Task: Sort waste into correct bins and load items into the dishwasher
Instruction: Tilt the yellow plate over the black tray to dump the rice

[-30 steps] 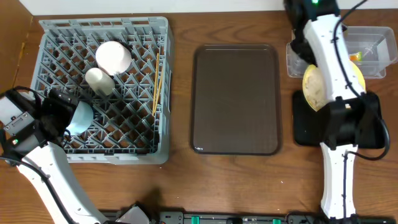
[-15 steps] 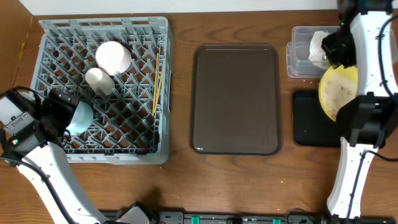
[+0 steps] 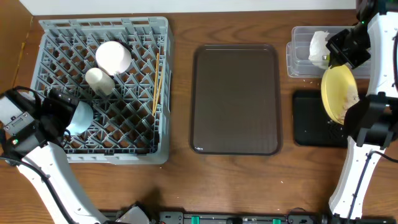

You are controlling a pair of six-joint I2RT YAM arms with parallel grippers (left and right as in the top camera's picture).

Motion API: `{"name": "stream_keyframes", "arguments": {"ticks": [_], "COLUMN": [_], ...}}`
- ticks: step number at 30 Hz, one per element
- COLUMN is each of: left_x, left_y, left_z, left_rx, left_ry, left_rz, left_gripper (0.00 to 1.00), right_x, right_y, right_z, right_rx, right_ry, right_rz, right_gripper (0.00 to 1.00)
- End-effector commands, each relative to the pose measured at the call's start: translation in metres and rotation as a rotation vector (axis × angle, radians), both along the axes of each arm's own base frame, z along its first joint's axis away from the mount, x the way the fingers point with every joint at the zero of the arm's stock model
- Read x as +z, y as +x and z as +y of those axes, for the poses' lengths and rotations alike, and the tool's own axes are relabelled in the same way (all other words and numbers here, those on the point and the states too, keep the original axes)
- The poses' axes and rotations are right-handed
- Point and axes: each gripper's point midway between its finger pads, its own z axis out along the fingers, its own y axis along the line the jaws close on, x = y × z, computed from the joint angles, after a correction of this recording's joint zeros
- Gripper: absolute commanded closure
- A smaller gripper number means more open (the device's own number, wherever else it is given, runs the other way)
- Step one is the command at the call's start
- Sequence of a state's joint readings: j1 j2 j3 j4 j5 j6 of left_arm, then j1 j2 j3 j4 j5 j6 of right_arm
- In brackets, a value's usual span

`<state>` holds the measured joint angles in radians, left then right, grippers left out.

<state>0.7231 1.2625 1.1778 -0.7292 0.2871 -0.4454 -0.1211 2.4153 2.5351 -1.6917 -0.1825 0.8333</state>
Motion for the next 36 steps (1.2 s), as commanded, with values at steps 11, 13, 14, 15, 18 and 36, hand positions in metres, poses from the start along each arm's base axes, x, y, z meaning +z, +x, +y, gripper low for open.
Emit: {"name": "stream_keyframes", "arguments": {"ticks": [11, 13, 14, 15, 18, 36], "left_x": [-0.001, -0.001, -0.001, -0.001, -0.001, -0.001], "left_y": [0.002, 0.002, 0.002, 0.002, 0.002, 0.002], "left_z": [-0.001, -0.001, -0.001, -0.001, -0.001, -0.001], "left_rx": [-0.007, -0.007, -0.007, -0.007, -0.007, -0.007], "left_ry": [-0.006, -0.006, -0.006, -0.006, -0.006, -0.006], "left_rz": [-0.001, -0.002, -0.001, -0.001, -0.001, -0.002], "left_gripper": [0.1, 0.1, 0.1, 0.1, 0.1, 0.1], "right_x": [0.004, 0.0, -0.002, -0.004, -0.005, 0.063], "right_y": [-0.008, -0.012, -0.013, -0.014, -0.015, -0.023], "right_z": [0.022, 0.018, 0.015, 0.012, 0.009, 0.011], "right_rx": [0.073, 0.058, 0.05, 0.043, 0.042, 0.096], "right_ry": [0.24, 0.245, 0.247, 0.249, 0.258, 0.218], "right_rz": [-0.012, 0.007, 0.016, 0.022, 0.021, -0.15], "right_gripper": [0.98, 0.99, 0.99, 0.99, 0.99, 0.99]}}
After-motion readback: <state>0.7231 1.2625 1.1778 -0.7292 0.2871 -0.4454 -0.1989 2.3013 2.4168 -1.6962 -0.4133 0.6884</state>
